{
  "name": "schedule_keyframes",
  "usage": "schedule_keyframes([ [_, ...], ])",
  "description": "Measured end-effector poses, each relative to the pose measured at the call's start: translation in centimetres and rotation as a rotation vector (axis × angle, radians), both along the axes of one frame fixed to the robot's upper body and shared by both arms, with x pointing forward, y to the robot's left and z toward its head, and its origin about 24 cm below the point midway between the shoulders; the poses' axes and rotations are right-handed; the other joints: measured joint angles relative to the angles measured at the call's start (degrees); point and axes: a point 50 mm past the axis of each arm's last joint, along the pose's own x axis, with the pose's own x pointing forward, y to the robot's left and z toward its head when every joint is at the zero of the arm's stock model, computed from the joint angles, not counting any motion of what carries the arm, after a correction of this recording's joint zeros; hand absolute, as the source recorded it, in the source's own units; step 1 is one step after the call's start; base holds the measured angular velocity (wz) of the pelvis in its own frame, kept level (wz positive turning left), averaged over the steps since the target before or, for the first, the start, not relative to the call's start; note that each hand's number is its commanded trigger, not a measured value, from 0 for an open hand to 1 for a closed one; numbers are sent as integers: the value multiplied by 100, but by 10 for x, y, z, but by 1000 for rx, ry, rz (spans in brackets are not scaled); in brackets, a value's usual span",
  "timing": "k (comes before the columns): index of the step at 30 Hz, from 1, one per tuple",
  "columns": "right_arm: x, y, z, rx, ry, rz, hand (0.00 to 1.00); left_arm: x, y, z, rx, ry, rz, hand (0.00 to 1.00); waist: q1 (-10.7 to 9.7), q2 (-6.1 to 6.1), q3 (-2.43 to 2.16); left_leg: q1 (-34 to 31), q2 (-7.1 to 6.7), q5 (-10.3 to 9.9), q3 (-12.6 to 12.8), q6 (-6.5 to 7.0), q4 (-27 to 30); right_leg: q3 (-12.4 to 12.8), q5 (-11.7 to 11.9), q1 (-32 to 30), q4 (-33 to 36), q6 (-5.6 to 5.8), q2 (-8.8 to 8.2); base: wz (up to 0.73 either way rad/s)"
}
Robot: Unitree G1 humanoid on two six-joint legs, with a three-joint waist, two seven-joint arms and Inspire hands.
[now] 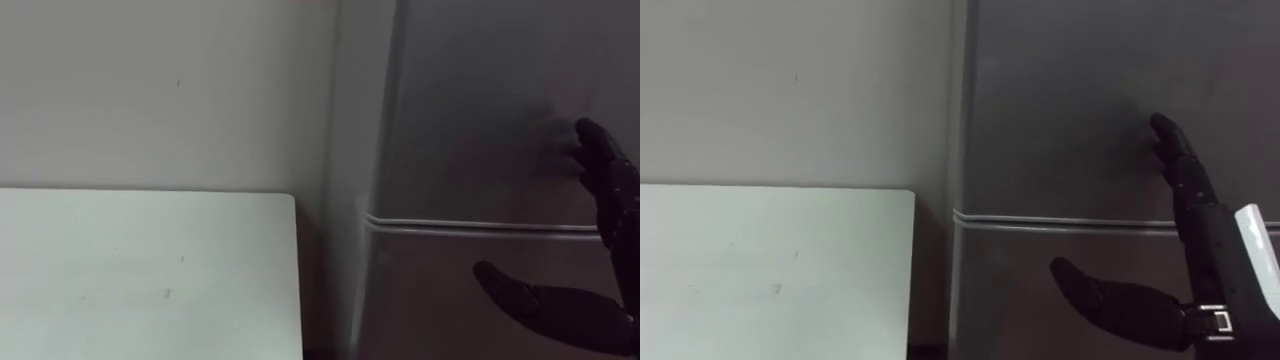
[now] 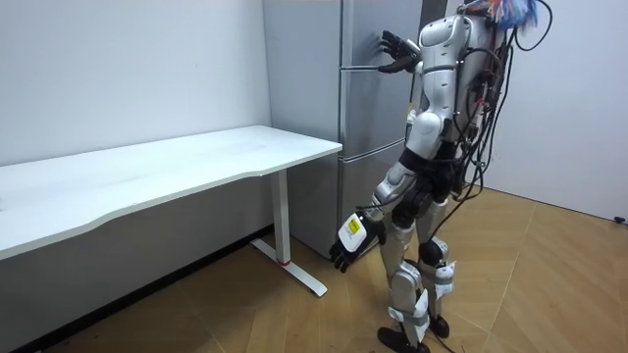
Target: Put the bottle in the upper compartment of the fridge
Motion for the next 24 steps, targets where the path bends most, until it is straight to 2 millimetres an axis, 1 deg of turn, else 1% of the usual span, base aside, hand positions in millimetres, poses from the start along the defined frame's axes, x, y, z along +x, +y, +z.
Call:
schedule_keyframes([
  [1,1,-1,-2,-2,6,-3,0,0,0,0,1,3,2,0,2,1,0,0,-2,-3,-12,3,8,-6,2,7,1,1,-2,8],
  [3,3,-5,-9,5,35,-22,0,-3,1,-1,7,25,10,0,5,-1,0,-1,-21,-11,-81,15,45,-96,4,46,4,3,-24,12],
  [7,6,-10,-19,18,69,-54,0,-8,2,-1,17,59,24,0,14,-6,1,-4,-39,-13,-144,20,109,-218,12,69,4,15,-62,11],
  [9,7,-13,-24,30,90,-69,0,-10,2,-2,20,72,29,0,8,-7,0,-38,-75,3,-221,45,176,-256,-21,73,-15,39,-94,16],
  [12,10,-18,-24,66,93,-88,0,-12,3,-1,22,69,35,0,23,5,-6,-70,-99,34,-239,98,206,-277,-13,67,-19,57,-117,7],
  [14,10,-21,-24,108,92,-92,0,-14,4,-1,23,69,44,0,25,9,-8,-88,-112,45,-241,118,210,-243,7,53,-20,80,-120,2],
  [16,9,-26,-23,156,84,-101,0,-21,7,0,26,73,69,0,27,8,-8,-92,-129,53,-256,140,211,-250,20,64,-30,100,-132,6],
  [18,7,-39,-22,202,73,-160,0,-27,10,1,33,76,100,0,11,4,-10,-86,-145,68,-277,166,209,-262,54,114,-108,130,-134,8],
  [19,6,-43,-22,211,75,-182,0,-30,11,1,35,78,110,0,11,-1,-11,-85,-149,72,-277,173,206,-262,55,114,-107,132,-138,4],
  [21,1,-61,-26,276,84,-275,0,-37,16,3,46,79,151,0,4,-10,-13,-84,-168,80,-289,186,188,-275,60,116,-113,139,-141,4],
  [24,-6,-79,-28,355,66,-381,0,-42,22,6,67,68,192,0,-18,-10,-16,-82,-176,81,-295,188,161,-286,61,127,-110,141,-135,1],
])
